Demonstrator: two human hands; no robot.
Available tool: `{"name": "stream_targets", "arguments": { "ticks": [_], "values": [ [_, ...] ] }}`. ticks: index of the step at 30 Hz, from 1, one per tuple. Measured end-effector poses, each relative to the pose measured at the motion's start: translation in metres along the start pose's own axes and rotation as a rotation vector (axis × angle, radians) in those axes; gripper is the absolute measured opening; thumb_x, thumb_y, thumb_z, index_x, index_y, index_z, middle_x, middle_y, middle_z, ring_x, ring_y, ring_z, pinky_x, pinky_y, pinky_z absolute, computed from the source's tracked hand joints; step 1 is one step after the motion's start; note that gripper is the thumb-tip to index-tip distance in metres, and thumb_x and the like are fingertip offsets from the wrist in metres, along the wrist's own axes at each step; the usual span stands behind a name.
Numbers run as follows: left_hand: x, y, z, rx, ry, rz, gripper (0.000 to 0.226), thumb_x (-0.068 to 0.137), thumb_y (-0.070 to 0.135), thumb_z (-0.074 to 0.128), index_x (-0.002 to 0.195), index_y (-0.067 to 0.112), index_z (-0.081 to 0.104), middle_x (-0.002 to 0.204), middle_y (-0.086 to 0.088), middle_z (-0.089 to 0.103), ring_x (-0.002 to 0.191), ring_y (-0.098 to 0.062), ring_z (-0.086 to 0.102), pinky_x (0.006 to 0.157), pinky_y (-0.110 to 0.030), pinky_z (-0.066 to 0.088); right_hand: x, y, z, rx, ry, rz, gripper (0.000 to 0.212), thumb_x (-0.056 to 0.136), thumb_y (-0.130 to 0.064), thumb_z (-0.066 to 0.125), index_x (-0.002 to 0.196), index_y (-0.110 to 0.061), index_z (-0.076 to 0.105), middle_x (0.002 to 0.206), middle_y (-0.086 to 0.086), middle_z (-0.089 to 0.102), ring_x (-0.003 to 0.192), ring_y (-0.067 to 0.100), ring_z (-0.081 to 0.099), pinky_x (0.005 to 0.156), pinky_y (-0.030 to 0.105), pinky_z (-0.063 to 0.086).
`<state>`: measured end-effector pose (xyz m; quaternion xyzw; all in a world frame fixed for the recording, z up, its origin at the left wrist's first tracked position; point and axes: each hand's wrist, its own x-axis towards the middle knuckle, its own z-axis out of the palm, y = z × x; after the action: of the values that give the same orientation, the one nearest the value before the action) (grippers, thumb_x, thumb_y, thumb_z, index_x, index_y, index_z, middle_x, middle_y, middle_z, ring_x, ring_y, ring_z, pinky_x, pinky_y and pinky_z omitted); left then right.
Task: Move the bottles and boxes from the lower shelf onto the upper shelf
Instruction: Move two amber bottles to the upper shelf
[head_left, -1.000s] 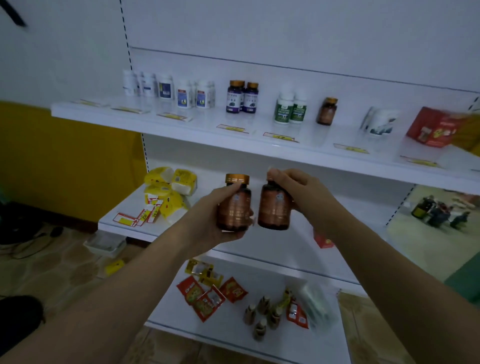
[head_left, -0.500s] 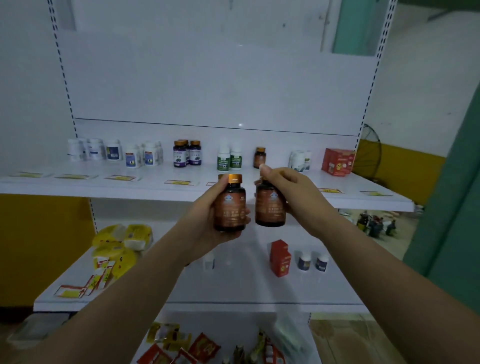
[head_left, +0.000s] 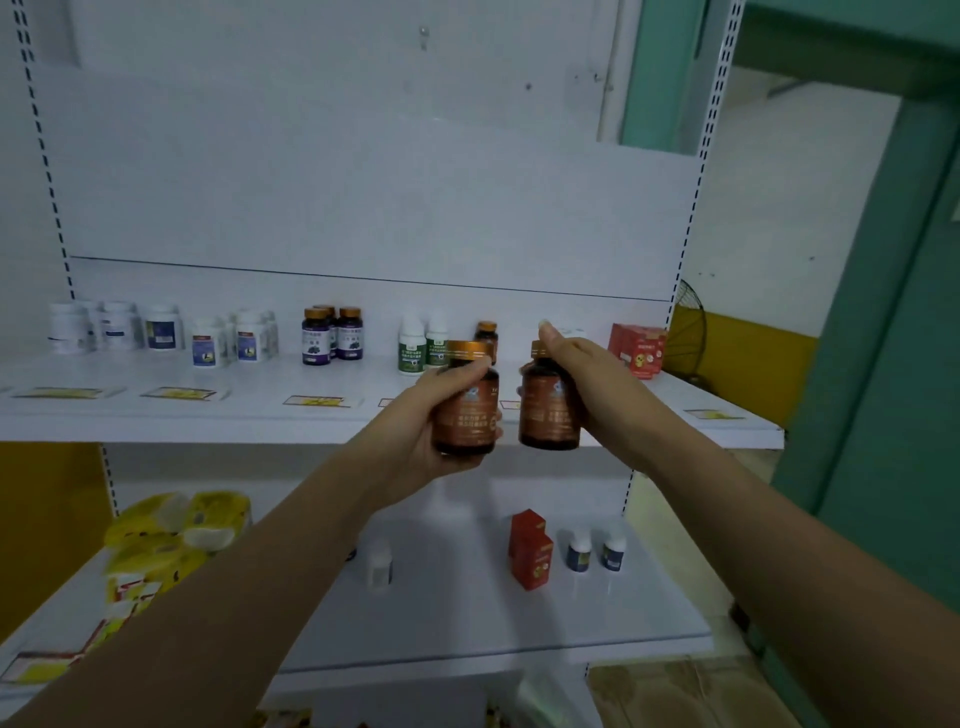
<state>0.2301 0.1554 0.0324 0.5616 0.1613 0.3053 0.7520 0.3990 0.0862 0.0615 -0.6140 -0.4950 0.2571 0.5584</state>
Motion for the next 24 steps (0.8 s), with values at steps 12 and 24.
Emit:
{"name": "stream_targets", "arguments": {
  "ticks": [12,24],
  "values": [
    [0.113,-0.002,-0.012,0.2,0.078,0.062,0.052,0.08,0.016,0.07,0.128,0.019,0.05,0.122,-0.003,0.061,0.112,-0.021,0.059,0.094,-0.039,0.05,0.09,0.023,-0.038,0.101,0.007,0.065,0.019,0.088,-0.015,0.059,0.105,-0.011,0.053,0.099,0.009,0.06,0.088,0.021,0.06,0.081,0.035,0.052],
    [0.28,-0.024,-0.026,0.561,0.484,0.083,0.049,0.071,0.001,0.077,0.117,0.005,0.062,0.102,-0.007,0.068,0.101,-0.025,0.063,0.096,-0.04,0.049,0.246,0.091,-0.087,-0.335,-0.126,-0.077,0.04,0.081,-0.027,0.071,0.117,-0.015,0.059,0.115,0.002,0.06,0.104,0.018,0.057,0.079,0.026,0.047]
  ]
}}
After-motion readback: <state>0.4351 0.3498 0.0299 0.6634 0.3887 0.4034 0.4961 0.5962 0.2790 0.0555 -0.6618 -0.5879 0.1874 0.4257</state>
